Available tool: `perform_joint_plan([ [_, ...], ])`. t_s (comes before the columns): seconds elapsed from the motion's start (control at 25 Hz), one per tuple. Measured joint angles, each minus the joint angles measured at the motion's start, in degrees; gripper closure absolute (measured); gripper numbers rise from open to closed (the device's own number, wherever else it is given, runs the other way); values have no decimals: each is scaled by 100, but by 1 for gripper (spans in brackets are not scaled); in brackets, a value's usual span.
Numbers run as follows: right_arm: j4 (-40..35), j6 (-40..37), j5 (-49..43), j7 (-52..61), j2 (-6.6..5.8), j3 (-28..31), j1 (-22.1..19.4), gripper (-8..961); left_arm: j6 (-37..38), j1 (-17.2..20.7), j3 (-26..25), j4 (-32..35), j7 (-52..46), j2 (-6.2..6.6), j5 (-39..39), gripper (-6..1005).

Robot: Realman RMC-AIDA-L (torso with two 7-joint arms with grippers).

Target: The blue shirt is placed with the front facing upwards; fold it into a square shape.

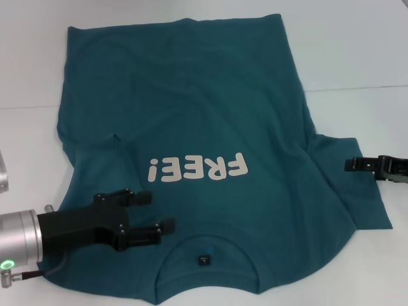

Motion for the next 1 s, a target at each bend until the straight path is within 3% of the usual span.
perform_joint_plan([
  [1.0,3,39,1,-38,12,0,-32,11,0,-37,-1,12,-5,0,-36,119],
])
